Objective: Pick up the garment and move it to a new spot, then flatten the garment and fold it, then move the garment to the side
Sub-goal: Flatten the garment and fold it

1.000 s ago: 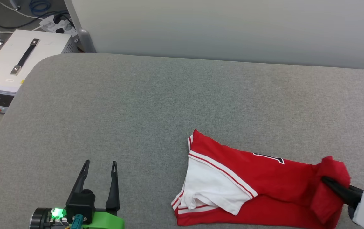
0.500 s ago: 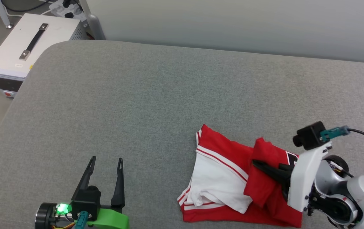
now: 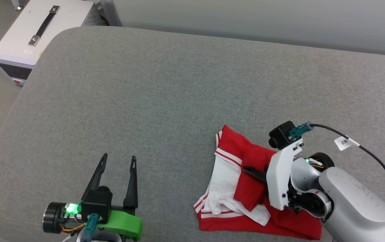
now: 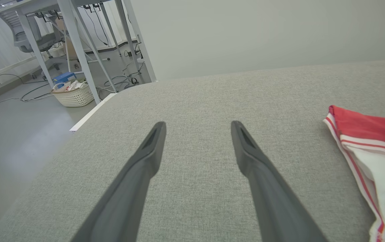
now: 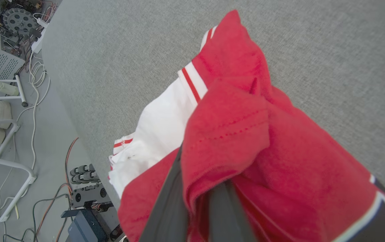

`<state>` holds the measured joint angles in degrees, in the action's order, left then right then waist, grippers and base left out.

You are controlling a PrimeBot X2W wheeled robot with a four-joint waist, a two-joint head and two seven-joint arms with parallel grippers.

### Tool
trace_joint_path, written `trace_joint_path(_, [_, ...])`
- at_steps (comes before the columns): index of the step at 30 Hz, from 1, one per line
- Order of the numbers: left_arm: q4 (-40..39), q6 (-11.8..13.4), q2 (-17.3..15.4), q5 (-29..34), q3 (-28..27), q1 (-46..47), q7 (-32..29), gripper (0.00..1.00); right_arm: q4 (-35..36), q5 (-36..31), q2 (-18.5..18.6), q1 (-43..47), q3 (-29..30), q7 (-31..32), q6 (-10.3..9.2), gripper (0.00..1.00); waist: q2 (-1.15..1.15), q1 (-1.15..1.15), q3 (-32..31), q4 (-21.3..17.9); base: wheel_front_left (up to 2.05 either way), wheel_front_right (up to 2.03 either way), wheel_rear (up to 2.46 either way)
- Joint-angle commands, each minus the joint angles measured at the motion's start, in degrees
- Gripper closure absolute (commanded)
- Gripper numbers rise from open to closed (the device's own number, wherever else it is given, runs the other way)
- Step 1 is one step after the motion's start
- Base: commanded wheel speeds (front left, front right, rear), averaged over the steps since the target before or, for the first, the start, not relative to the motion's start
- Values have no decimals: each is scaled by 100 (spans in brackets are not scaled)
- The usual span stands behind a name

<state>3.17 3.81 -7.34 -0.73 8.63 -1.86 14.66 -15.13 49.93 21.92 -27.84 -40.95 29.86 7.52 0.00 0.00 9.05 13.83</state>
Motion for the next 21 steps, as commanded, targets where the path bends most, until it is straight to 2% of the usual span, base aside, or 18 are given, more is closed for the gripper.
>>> trace_joint_path(1, [8, 27, 28, 48, 5, 103, 34, 0, -144, -80, -56, -132, -140, -77, -3, 100, 0, 0, 44, 40, 0, 0, 0])
trace_joint_path(8, [-31, 28, 42, 4, -1, 109, 34, 0, -823, -139, -225, -297, -580, -534, -3, 100, 0, 0, 64, 11, 0, 0, 0])
trace_joint_path(9, [-39, 21, 33, 5, -3, 100, 34, 0, -850, -126, -219, -307, -631, -571, -3, 90, 0, 0, 52, -4, 0, 0, 0])
trace_joint_path(10, [-39, 14, 25, 7, -2, 91, 34, 0, -853, -80, -202, -310, -667, -625, -3, 50, 0, 0, 32, -17, 0, 0, 0])
trace_joint_path(11, [-35, 6, 18, 8, 0, 84, 34, 0, -828, -19, -182, -302, -675, -684, -3, 3, 0, 0, 4, -30, 0, 0, 0])
trace_joint_path(12, [-39, -5, 8, 8, 0, 78, 34, 0, -778, 22, -135, -300, -659, -803, -3, 0, 0, 0, -25, -47, 0, 0, 0])
trace_joint_path(18, [-55, 1, -44, -19, -87, -49, 34, 0, -215, -7, 306, -133, -486, -1517, -3, 0, 0, 0, -251, -226, 0, 0, 0])
trace_joint_path(21, [-73, -1, -64, -25, -121, -145, 34, 0, 78, -98, 541, 48, -165, -1954, -3, 0, 0, 0, -368, -353, 0, 0, 0])
